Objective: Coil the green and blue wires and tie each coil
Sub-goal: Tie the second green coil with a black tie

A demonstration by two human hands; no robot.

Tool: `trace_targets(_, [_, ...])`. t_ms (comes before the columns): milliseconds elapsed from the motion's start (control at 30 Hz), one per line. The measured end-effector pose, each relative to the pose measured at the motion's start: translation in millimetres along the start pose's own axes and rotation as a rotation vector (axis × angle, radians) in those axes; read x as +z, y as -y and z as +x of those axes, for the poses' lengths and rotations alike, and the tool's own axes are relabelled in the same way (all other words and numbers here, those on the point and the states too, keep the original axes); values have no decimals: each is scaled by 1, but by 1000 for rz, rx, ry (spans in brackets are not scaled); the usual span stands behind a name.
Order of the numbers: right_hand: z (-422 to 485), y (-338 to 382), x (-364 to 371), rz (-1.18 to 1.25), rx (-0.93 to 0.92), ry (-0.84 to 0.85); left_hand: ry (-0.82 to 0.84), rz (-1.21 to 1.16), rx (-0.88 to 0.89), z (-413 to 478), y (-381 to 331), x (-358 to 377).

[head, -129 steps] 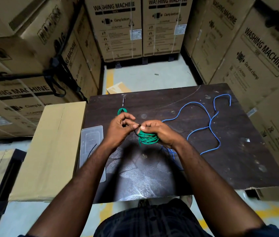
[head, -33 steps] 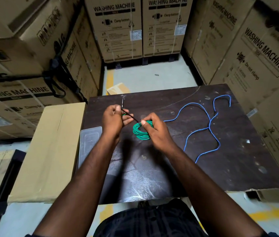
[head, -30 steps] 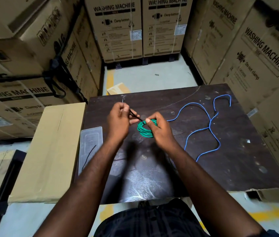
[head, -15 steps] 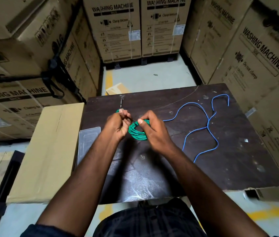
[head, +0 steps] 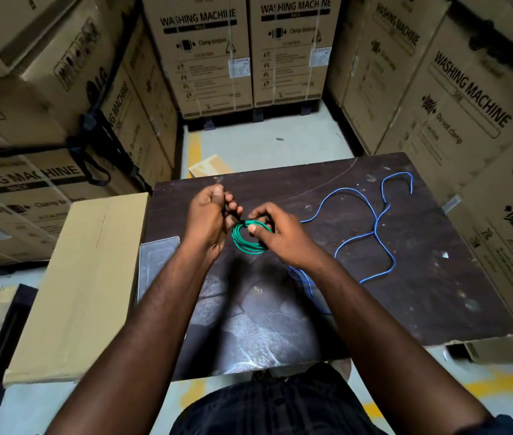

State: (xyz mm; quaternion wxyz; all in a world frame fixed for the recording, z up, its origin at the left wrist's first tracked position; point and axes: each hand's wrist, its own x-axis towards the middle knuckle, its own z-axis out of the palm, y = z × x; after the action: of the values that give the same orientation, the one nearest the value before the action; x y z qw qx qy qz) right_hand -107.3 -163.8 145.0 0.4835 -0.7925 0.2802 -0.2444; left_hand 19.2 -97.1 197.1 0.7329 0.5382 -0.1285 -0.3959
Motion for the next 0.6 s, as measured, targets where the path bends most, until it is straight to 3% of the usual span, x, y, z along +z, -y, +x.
trace_targets(167, [1, -3, 11, 27, 7, 17, 15, -1, 21, -7, 2, 4])
trace_targets(367, [1, -6, 11, -170, -137, -133, -9, 13, 91, -12, 7, 7])
trace_targets(600, [-9, -14, 11, -180, -200, -101, -30, -22, 46, -16, 24, 7])
